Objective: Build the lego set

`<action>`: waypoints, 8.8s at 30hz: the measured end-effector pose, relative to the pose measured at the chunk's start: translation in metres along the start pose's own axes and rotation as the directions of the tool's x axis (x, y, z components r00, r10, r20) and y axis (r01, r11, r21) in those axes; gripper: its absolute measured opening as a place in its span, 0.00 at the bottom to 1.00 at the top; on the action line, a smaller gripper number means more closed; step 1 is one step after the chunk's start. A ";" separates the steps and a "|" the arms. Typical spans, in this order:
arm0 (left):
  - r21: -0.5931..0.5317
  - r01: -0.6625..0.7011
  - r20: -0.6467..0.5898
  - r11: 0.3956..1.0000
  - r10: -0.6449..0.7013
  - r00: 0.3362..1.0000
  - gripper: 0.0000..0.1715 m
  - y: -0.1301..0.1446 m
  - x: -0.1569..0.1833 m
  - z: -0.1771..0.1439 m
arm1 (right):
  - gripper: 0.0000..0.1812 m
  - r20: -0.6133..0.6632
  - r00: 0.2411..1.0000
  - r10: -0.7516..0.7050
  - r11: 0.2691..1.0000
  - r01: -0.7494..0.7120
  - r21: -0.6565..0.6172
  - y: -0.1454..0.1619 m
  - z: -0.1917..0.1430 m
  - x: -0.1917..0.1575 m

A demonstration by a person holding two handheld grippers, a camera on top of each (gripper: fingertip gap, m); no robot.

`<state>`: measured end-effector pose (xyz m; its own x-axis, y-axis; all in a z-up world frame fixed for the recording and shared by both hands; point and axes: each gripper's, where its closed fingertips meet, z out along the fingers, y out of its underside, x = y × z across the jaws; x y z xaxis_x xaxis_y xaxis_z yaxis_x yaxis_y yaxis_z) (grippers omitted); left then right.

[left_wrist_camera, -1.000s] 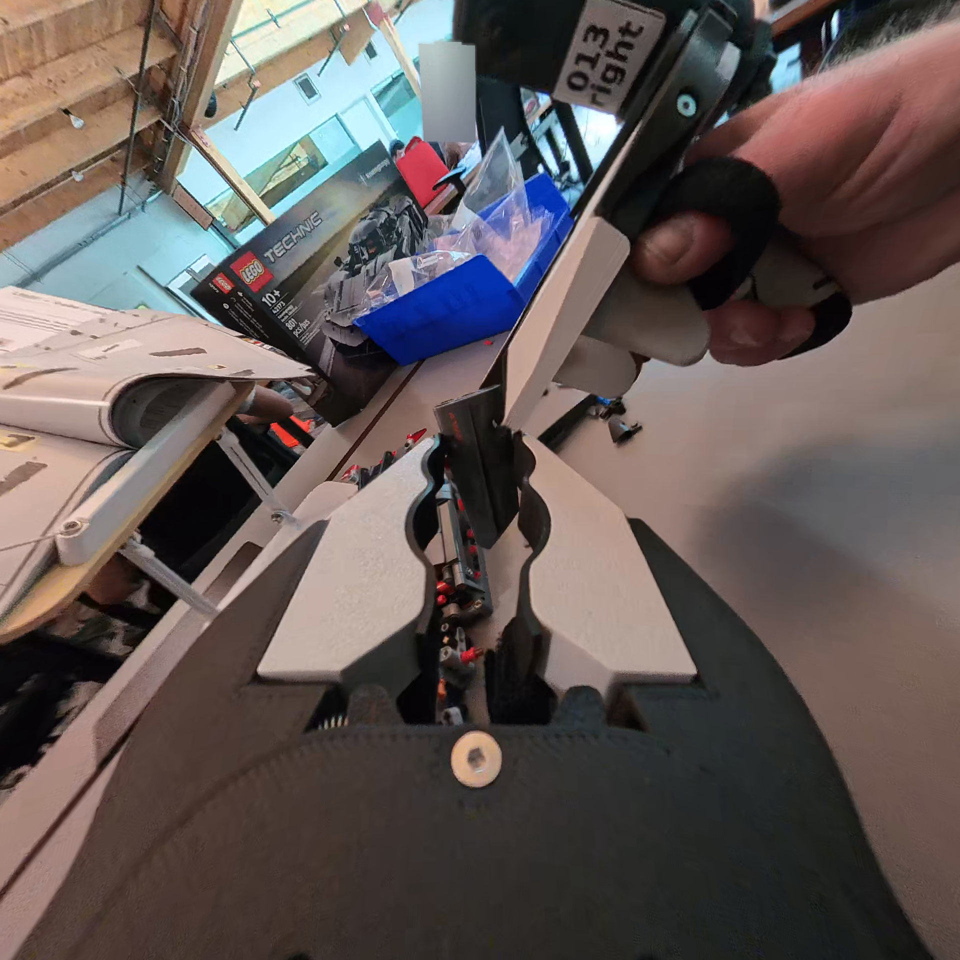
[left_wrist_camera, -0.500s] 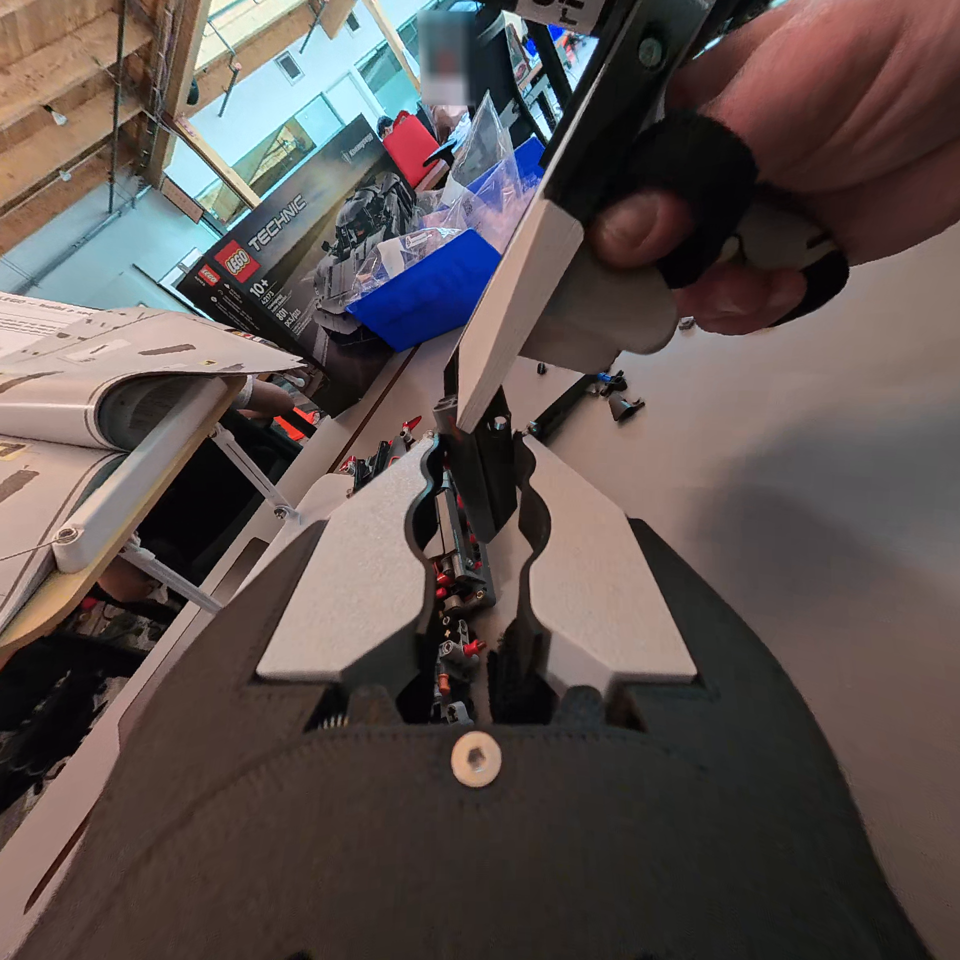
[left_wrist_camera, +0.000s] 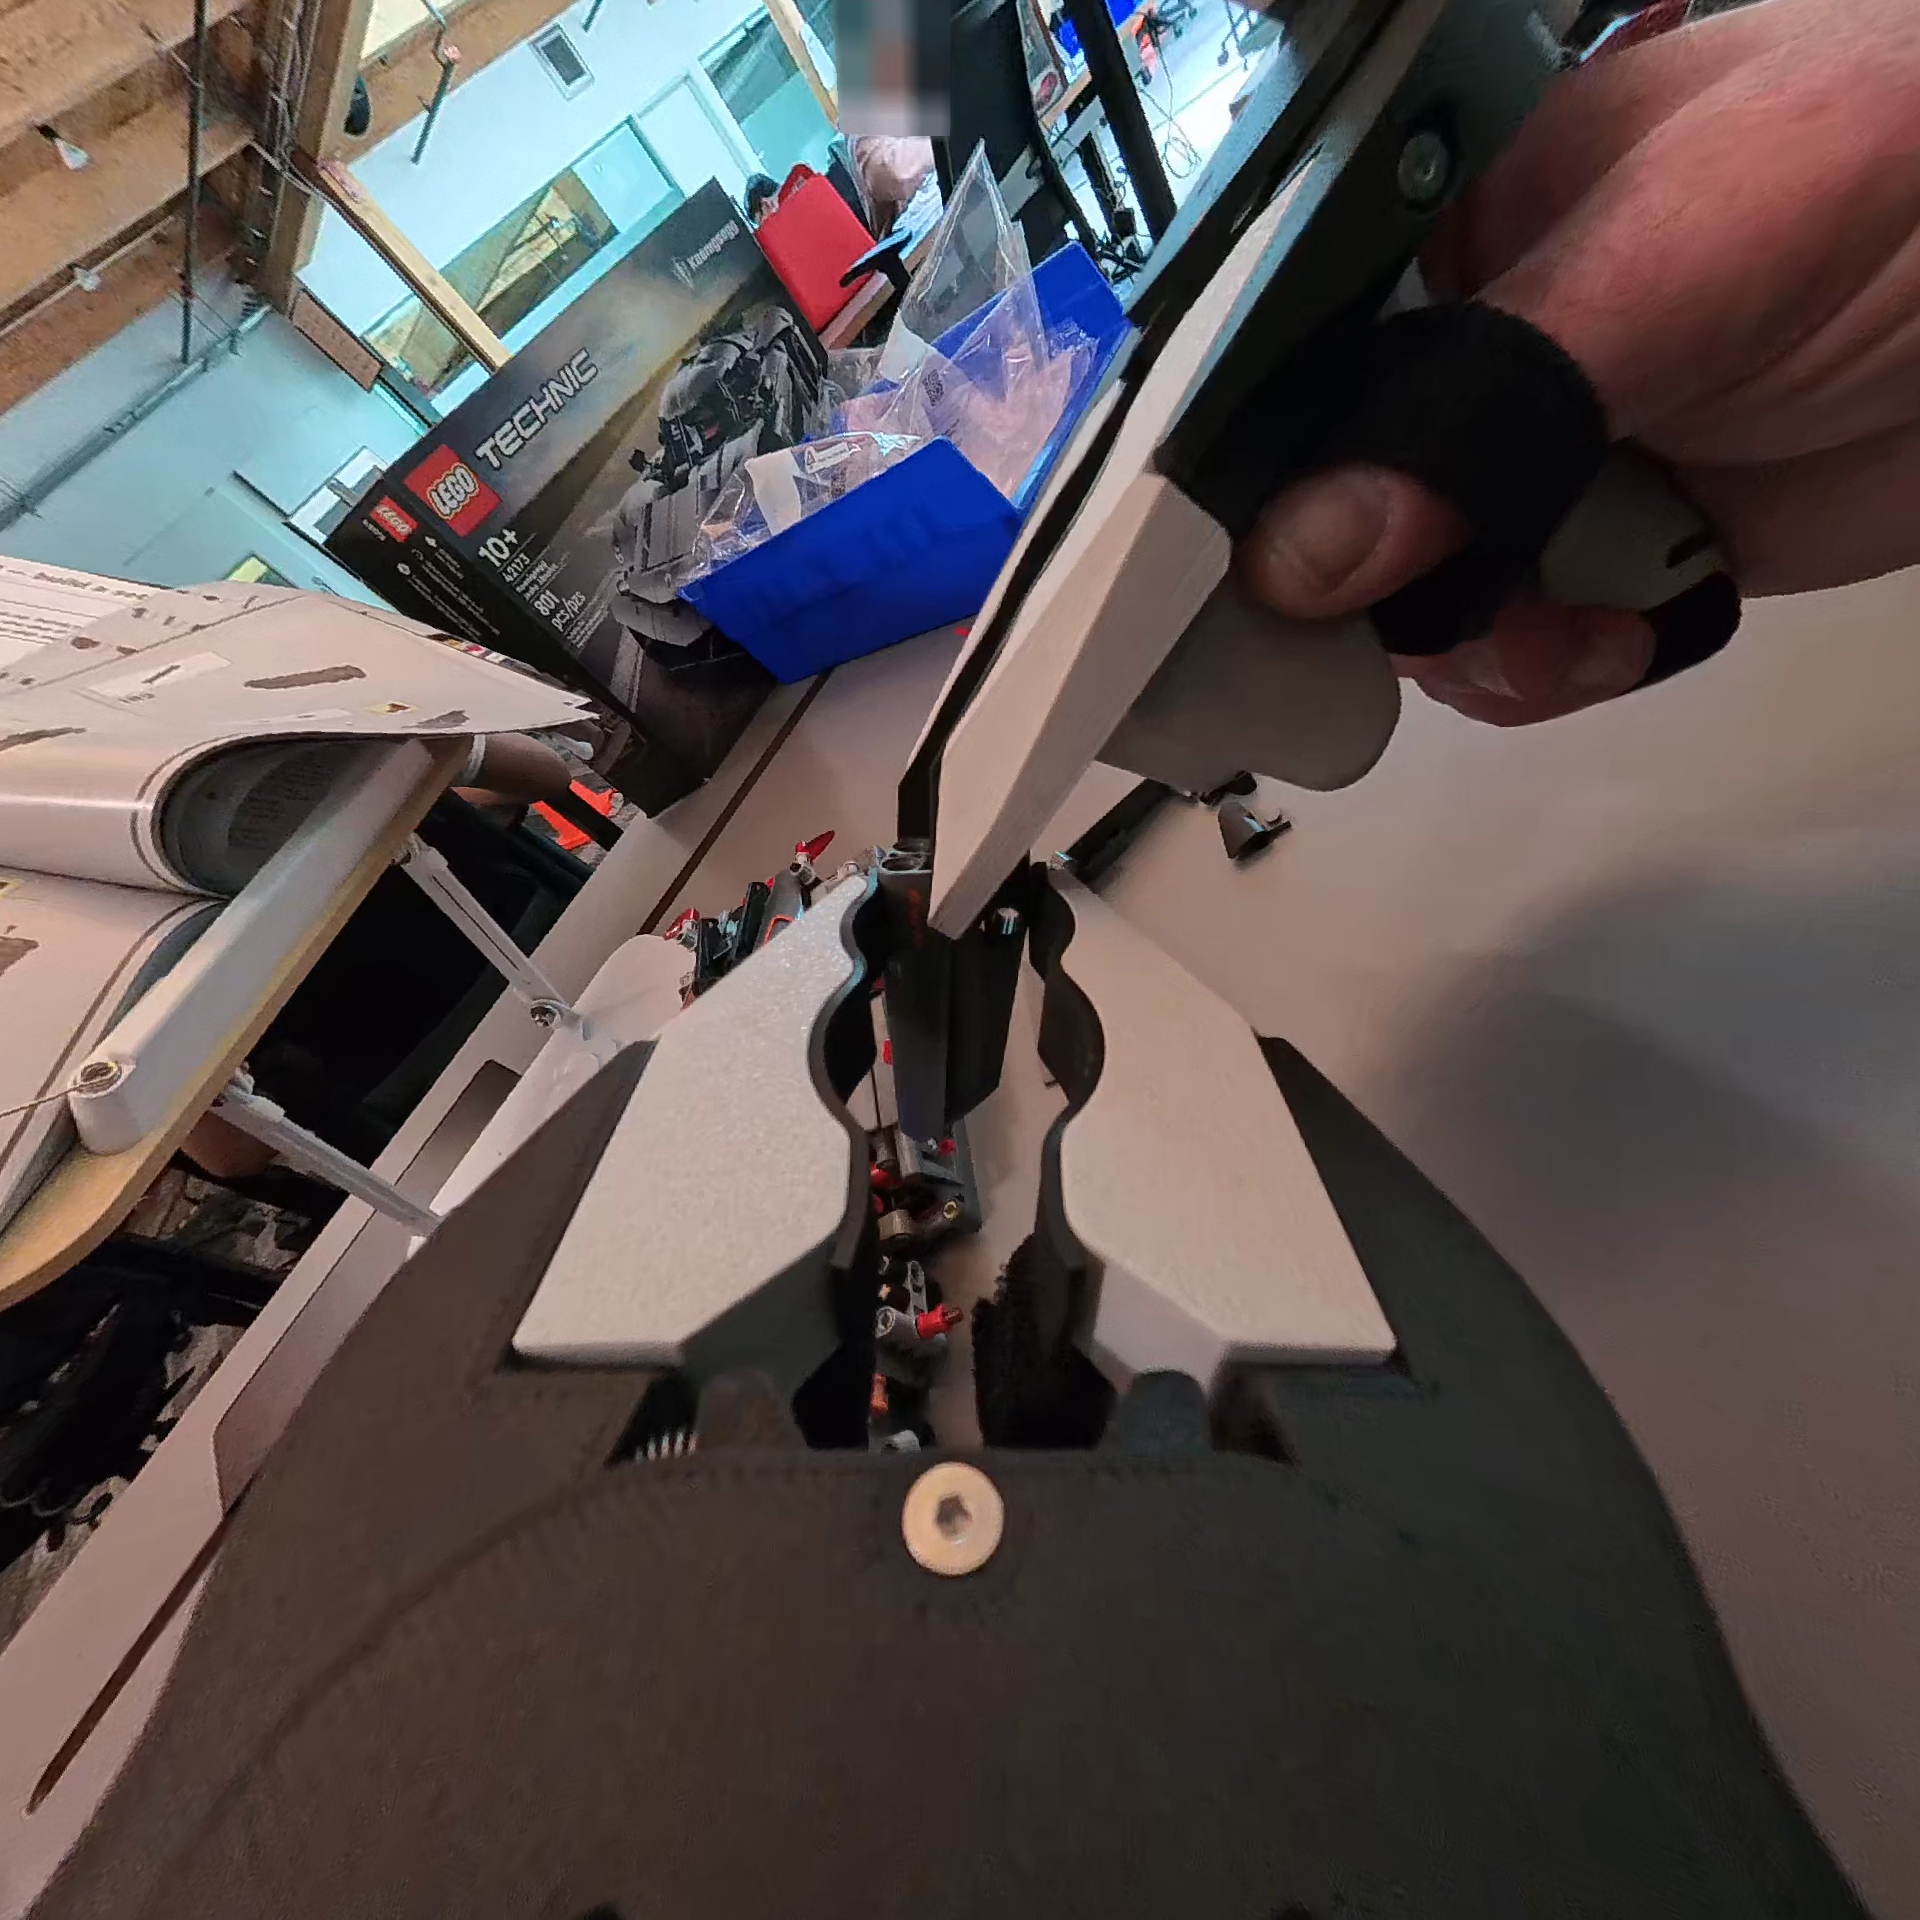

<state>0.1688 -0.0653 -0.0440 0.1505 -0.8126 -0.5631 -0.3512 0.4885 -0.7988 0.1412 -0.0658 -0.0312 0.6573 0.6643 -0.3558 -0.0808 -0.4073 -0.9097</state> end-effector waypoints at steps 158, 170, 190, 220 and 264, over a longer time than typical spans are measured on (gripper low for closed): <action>-0.001 0.031 -0.033 1.000 -0.031 0.999 0.14 0.011 0.013 -0.052 | 0.03 -0.029 0.852 -0.523 0.795 0.475 -0.378 0.078 -0.051 -0.042; -0.069 0.142 0.161 0.987 -0.130 0.978 0.12 0.048 -0.012 -0.117 | 0.02 0.193 0.796 -0.574 0.755 0.606 -0.250 0.040 0.035 -0.071; -0.466 0.383 0.566 0.798 -0.064 0.822 0.12 0.154 -0.144 -0.367 | 0.01 0.505 0.721 -0.474 0.781 0.610 -0.138 0.046 0.134 -0.120; -0.645 0.552 0.466 0.528 -0.301 0.832 0.03 0.253 -0.132 -0.395 | 0.03 0.695 0.680 -0.233 0.819 0.523 -0.237 0.099 0.175 -0.162; -0.626 0.564 0.341 0.539 -0.460 0.819 0.04 0.268 -0.103 -0.374 | 0.04 0.738 0.665 -0.116 0.788 0.514 -0.340 0.125 0.207 -0.182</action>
<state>-0.2863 0.0304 -0.1214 0.6005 -0.7822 -0.1659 -0.6831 -0.3940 -0.6149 -0.1441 -0.1079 -0.1240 -0.1063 0.9513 -0.2892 0.5289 -0.1922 -0.8266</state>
